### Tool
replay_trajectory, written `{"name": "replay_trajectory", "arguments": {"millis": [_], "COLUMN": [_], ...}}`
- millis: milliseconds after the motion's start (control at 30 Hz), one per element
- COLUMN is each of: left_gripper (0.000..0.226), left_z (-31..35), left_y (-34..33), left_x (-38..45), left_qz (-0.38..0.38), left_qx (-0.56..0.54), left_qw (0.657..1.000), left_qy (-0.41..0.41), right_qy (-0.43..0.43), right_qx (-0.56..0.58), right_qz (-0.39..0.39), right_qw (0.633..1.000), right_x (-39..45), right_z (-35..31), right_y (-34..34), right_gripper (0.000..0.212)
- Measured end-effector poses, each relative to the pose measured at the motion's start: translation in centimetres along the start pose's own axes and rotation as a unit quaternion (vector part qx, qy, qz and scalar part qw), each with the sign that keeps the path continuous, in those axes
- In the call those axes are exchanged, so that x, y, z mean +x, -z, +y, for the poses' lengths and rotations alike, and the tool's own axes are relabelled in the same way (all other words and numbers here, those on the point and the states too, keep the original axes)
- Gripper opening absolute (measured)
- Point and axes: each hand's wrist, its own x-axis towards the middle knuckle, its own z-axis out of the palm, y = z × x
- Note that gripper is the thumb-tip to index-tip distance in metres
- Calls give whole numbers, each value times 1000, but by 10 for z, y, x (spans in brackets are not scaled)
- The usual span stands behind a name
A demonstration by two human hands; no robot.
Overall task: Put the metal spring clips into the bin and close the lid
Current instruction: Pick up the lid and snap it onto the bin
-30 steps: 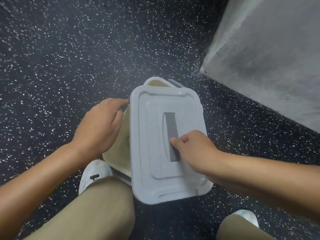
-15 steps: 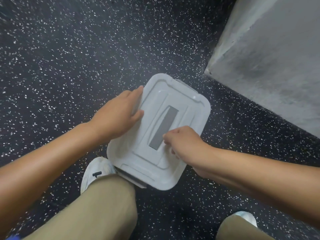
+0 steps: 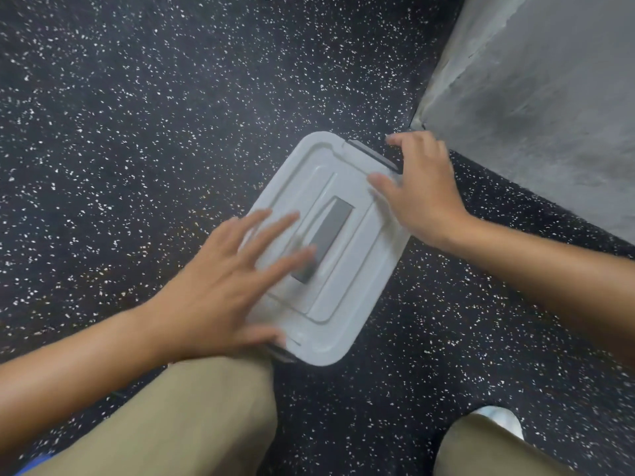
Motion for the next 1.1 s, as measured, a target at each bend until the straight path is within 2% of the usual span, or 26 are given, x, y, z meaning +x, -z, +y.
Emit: {"name": "replay_trajectory", "arguments": {"millis": [100,167,233,367,500,633,767,933,1100], "left_gripper": [120,130,128,101,92,71,66,61,69], "left_z": [7,5,5,8,6,11,11,23,26], "left_y": [-15,-21,-23,-25,-24,-26,-31,-39,-35], "left_x": [-17,-19,-18,-14,-14,-13,-7,-2,-3], "left_qz": [-57,-80,-78,-26,-16,22,29,43,24], "left_qx": [59,84,85,89,66,44,42,-7,-26], "left_qw": [995,992,993,995,996,996,994,995,998], "left_qy": [-52,-53,-40,-34,-50,-80,-99,-90,-52], "right_qy": [-54,-76,-76,-52,-43,-23,0,16,37], "right_qx": [19,58,82,119,141,131,99,73,94], "right_qz": [-85,-151,-174,-167,-148,-141,-94,-70,-43], "right_qw": [995,984,978,977,978,981,991,995,994], "right_x": [19,22,23,23,23,20,9,1,1], "right_z": [18,24,25,32,38,45,53,61,57], "right_y": [-6,-10,-10,-2,1,4,4,5,-3], "right_gripper": [70,67,61,32,32,27,22,25,29]}}
